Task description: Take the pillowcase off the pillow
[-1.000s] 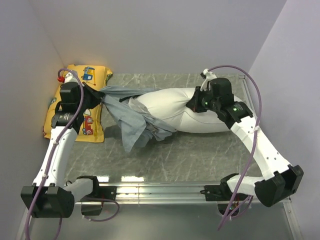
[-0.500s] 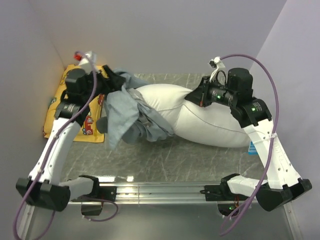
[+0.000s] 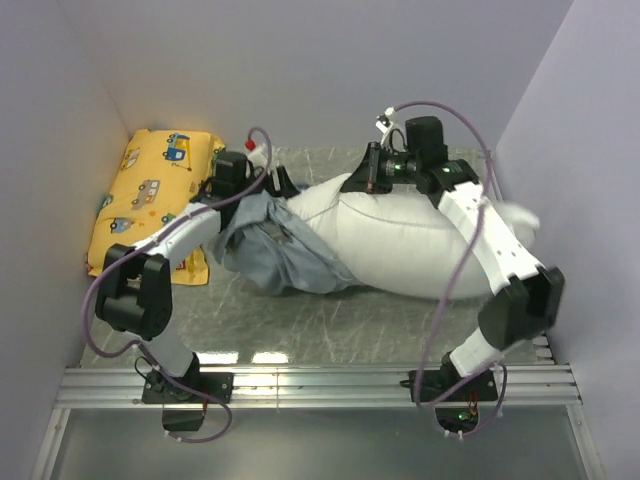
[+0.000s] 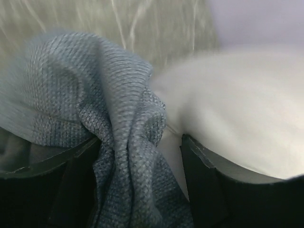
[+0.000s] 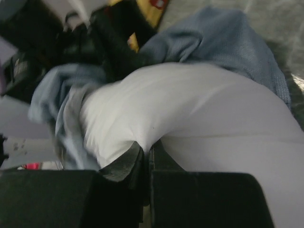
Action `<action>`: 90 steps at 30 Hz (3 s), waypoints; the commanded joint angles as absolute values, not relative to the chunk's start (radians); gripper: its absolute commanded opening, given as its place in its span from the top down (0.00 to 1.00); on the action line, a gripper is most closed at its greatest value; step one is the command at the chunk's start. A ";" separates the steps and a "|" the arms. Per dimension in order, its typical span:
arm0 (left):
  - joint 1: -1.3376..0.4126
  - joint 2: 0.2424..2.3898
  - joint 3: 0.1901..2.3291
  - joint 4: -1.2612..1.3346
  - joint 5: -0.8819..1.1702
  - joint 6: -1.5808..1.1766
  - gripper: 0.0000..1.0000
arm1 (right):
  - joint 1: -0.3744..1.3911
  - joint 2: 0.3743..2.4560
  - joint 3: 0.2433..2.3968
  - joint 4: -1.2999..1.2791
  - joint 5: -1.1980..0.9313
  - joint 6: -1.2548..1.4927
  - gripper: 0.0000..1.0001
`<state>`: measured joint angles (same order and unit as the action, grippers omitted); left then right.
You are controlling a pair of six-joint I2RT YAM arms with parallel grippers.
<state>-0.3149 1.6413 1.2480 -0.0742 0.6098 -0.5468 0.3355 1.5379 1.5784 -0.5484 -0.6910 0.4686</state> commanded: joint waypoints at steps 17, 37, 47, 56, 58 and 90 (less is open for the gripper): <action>-0.388 1.300 1.532 -0.426 0.003 -0.505 0.03 | 0.219 2.120 1.480 -0.002 -0.399 0.804 1.00; -0.727 1.449 1.180 -0.223 -0.289 -0.548 0.05 | 0.241 1.913 1.477 -0.130 -0.290 0.641 0.36; -0.719 1.493 1.143 -0.279 -0.430 -0.624 0.99 | 0.305 1.665 1.594 -0.324 -0.016 0.459 0.23; -0.709 1.482 1.169 -0.295 -0.394 -0.618 0.99 | 0.436 1.437 1.491 -0.413 0.222 0.357 0.16; -0.704 1.474 1.170 -0.298 -0.390 -0.617 1.00 | 0.480 1.390 1.439 -0.445 0.296 0.354 0.15; 0.058 1.265 1.104 -0.365 -0.009 -0.643 0.99 | 0.218 1.361 0.974 -0.293 0.107 0.426 1.00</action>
